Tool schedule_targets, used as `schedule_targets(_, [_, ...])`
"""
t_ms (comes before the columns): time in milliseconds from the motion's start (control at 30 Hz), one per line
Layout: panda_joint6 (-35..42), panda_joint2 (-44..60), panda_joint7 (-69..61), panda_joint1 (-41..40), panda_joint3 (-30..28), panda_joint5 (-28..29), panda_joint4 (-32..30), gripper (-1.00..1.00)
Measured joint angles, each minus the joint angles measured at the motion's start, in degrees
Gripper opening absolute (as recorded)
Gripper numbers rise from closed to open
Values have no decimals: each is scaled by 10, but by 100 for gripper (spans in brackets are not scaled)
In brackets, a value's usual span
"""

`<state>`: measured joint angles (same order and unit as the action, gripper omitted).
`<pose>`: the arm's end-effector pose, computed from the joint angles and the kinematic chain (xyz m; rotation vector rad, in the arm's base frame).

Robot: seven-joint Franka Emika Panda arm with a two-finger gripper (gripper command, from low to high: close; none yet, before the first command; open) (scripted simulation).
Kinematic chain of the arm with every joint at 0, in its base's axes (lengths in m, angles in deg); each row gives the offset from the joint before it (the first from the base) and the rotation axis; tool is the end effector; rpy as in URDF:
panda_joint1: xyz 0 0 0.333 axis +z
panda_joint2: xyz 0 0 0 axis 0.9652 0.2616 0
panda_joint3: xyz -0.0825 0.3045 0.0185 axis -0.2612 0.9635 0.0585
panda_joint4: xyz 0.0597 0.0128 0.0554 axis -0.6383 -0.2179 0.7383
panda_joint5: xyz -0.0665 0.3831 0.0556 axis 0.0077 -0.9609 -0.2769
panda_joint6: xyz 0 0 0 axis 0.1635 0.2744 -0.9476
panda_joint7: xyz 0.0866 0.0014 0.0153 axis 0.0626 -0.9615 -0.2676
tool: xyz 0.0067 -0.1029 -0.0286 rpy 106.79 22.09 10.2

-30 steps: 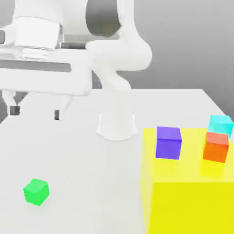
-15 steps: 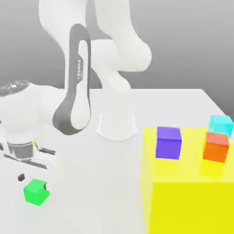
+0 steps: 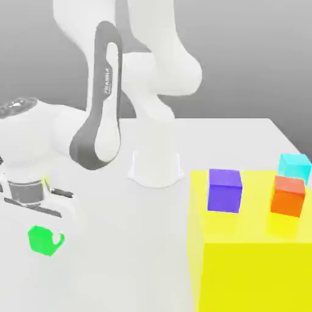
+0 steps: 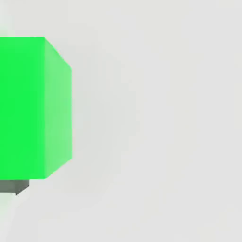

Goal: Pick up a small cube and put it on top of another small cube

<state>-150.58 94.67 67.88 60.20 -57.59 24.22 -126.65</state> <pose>0.4130 -0.1942 0.2194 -2.6403 1.6605 0.0025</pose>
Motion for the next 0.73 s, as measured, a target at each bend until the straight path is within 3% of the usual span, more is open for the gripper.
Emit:
schedule_targets(467, [343,-171,326,287,190,33,177,-100])
schedule_targets(600, [289,-148,352,299,210,41,144,-100])
schedule_targets(633, [276,-143,353,300,211,42,137,100])
schedule_targets(733, [276,-143,353,300,211,41,137,100])
